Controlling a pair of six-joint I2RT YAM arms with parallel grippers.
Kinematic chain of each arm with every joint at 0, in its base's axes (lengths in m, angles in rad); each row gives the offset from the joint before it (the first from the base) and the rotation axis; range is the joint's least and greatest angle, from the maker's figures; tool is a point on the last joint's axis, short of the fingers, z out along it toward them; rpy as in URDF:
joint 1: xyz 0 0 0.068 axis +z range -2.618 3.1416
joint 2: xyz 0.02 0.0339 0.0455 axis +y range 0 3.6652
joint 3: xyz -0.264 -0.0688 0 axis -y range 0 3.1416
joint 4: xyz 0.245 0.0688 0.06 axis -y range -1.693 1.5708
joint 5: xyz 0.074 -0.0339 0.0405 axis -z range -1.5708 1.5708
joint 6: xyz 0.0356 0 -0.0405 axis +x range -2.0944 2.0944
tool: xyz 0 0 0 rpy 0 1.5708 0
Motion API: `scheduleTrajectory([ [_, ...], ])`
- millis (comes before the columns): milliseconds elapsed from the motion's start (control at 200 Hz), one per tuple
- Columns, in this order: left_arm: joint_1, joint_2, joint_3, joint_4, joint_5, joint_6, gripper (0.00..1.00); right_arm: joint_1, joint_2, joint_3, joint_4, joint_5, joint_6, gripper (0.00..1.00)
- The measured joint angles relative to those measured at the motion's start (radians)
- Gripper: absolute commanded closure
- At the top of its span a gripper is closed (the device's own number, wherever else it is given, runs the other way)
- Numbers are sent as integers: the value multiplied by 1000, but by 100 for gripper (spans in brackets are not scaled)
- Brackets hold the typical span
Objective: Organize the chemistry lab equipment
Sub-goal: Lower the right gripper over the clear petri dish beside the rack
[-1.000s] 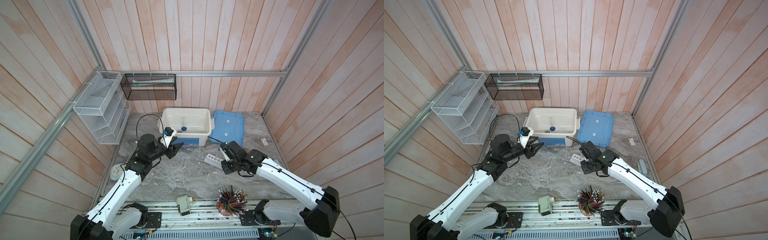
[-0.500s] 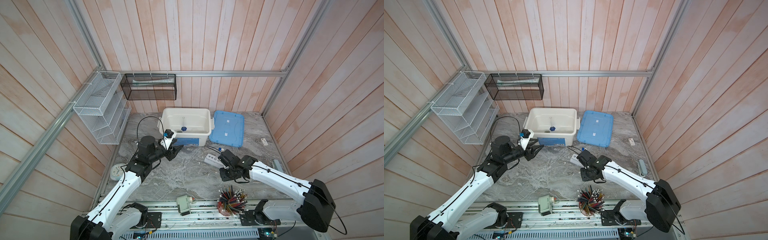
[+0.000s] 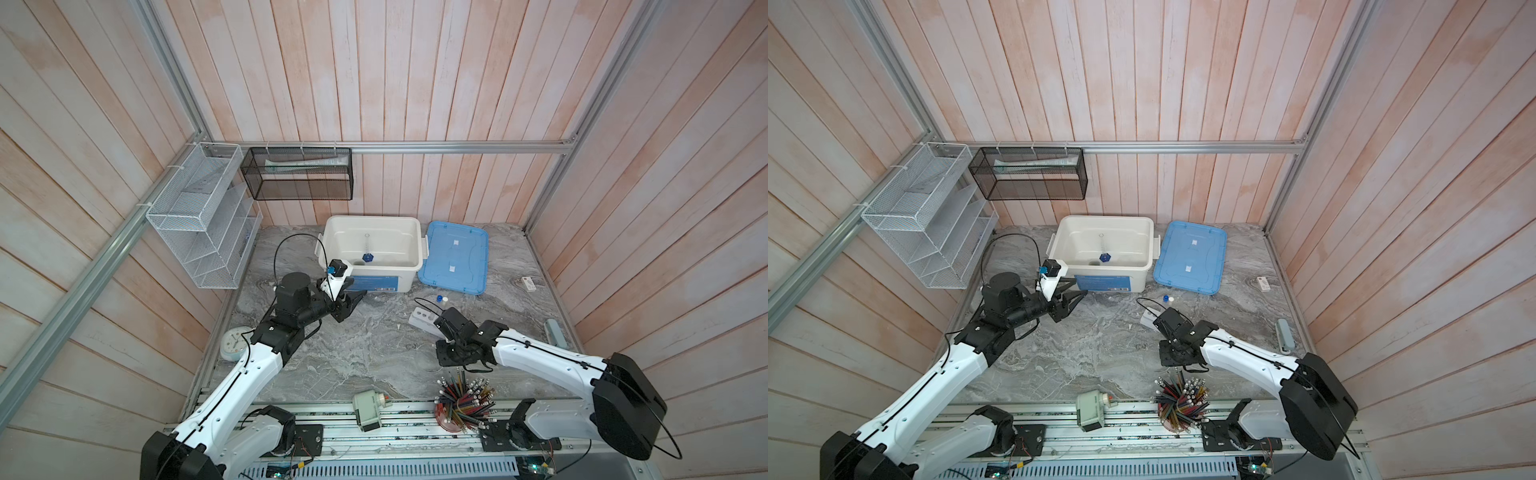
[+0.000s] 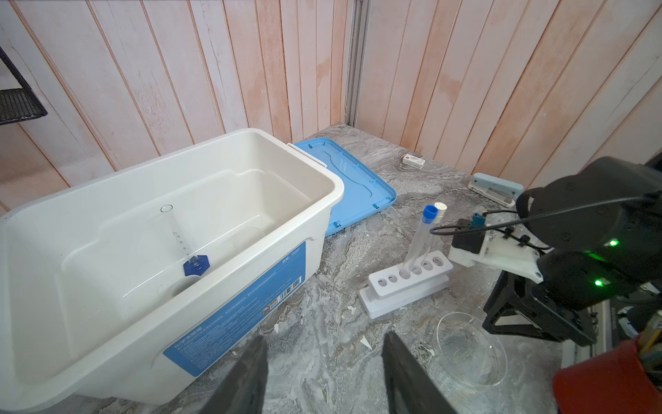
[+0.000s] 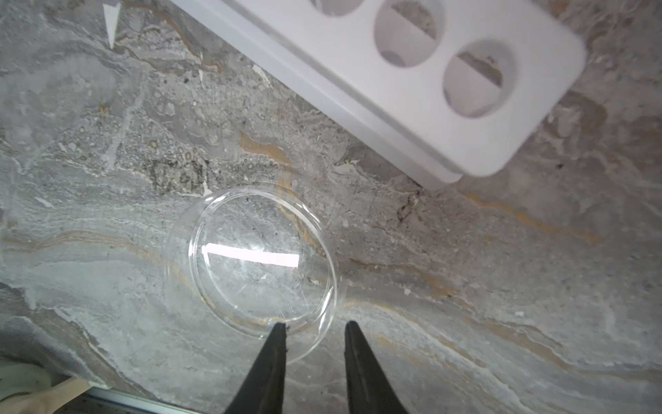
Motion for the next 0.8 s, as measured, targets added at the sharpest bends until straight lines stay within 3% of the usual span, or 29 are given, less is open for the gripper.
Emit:
scheduleTrajectory([
  [800, 0, -8, -15, 8, -1, 0, 47, 80, 130, 3, 151, -34, 45, 76],
])
